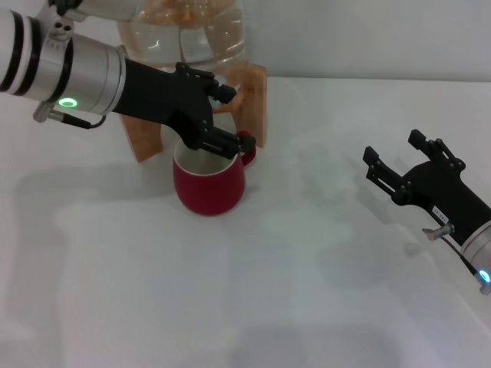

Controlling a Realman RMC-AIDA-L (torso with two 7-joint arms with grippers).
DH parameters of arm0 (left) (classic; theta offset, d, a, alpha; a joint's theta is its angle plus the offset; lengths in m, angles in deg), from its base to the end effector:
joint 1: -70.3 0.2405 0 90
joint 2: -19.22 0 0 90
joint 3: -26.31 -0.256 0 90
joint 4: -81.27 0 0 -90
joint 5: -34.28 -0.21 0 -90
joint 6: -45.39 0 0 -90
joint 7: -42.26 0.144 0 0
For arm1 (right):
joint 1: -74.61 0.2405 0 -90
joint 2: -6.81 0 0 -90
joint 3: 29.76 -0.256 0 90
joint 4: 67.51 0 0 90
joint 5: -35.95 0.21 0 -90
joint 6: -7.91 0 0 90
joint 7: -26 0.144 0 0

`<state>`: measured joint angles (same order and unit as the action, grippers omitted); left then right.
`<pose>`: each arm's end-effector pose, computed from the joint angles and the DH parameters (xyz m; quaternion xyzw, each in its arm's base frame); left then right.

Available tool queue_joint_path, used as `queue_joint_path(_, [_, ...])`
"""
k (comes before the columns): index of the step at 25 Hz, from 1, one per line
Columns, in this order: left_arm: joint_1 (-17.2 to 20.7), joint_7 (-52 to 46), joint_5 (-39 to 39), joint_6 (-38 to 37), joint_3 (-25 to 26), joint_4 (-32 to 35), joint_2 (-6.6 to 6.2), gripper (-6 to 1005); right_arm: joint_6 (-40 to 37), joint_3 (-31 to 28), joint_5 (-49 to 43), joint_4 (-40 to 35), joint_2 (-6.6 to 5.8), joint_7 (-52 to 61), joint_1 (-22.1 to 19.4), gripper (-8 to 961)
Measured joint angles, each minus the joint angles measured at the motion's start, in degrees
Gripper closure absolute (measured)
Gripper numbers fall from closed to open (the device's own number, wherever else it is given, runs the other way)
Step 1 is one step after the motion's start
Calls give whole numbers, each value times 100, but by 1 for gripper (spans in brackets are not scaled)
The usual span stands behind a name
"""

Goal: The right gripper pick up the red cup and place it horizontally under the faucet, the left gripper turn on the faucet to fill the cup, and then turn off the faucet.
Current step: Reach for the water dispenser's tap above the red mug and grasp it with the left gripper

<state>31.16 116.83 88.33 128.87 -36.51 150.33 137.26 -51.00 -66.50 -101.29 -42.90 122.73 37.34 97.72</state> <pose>-0.1417 0.3916 0.0274 -0.9844 -0.0697 -0.0373 0.1569 0.2764 0.3215 -0.0676 -0.7876 0.2284 0.3317 0.4664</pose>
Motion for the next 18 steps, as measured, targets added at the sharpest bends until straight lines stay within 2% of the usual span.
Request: queue_joint_path(18, [306,-127,7,164,-1,397,70,149,11,-9,-25,0,0,0,9,112])
